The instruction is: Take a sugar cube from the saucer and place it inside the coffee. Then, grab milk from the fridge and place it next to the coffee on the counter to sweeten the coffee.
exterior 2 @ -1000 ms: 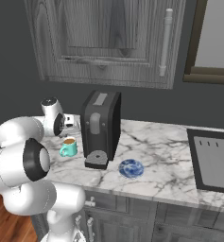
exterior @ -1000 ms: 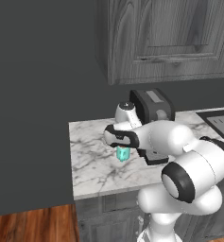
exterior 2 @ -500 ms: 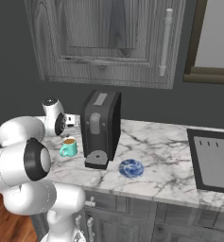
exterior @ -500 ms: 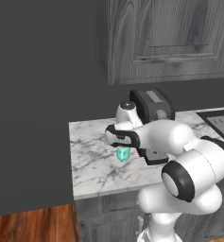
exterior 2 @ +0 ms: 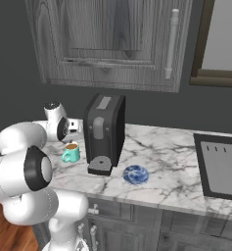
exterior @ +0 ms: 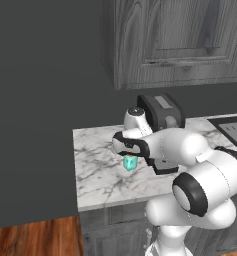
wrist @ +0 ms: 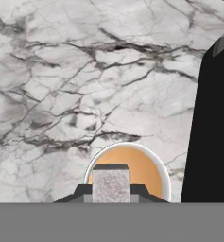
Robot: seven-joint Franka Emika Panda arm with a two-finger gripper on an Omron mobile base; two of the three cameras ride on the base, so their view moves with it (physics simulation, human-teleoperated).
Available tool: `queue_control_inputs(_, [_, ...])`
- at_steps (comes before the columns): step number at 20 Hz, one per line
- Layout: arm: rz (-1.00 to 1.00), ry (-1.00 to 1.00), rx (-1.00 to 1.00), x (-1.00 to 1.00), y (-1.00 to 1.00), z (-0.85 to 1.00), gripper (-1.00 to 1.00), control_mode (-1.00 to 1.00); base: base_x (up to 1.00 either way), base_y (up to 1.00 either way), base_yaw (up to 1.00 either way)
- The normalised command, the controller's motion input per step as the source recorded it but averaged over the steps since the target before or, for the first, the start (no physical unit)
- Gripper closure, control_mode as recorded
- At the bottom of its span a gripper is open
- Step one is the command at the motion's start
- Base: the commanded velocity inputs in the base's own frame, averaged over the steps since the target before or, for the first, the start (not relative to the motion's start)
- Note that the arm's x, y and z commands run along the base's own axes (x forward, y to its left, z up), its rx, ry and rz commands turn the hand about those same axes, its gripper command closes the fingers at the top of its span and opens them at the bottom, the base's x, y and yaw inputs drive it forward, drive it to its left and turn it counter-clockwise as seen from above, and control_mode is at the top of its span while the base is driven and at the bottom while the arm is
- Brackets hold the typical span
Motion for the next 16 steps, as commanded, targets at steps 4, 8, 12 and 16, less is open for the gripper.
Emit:
queue_control_inputs(4, [-0.02,0.01,0.00,-0.14,0.00,0.00,-1.00,-1.00,0.00,0.00,0.00])
queue_control_inputs(8, [0.00,0.01,0.00,0.00,0.00,0.00,-1.00,-1.00,0.00,0.00,0.00])
queue_control_inputs(12, [0.00,0.00,0.00,0.00,0.00,0.00,-1.00,-1.00,0.00,0.00,0.00])
queue_control_inputs(16, [0.00,0.00,0.00,0.00,-0.01,0.02,-1.00,-1.00,0.00,0.00,0.00])
